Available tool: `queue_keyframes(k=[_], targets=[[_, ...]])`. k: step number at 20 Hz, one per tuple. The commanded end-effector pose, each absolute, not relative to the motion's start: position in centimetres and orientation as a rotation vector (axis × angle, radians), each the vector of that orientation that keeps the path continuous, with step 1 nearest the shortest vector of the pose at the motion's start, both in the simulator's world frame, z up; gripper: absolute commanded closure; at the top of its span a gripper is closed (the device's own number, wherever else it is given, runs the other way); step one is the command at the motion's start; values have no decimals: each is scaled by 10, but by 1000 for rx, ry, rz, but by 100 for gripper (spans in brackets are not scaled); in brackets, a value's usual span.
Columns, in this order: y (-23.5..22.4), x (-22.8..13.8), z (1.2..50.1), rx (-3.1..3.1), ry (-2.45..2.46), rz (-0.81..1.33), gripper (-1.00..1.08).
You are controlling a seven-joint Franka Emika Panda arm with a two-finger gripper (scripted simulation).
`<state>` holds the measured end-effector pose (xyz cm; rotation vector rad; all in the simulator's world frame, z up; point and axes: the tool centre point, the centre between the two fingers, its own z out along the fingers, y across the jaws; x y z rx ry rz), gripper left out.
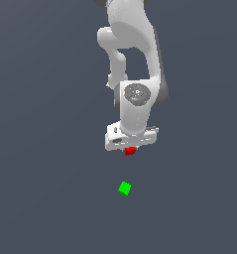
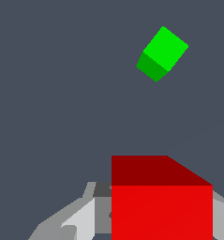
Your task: Stack the red cube on top of the green cube.
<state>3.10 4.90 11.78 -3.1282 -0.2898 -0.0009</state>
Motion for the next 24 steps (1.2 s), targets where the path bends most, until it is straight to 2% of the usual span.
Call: queue_keyframes(k=[1,10,24], targets=[[49,34,117,-3128,-290,-2,108],[45,58,107,-3128,-290,-2,108],[35,119,81,-3129,-290,-1,108]])
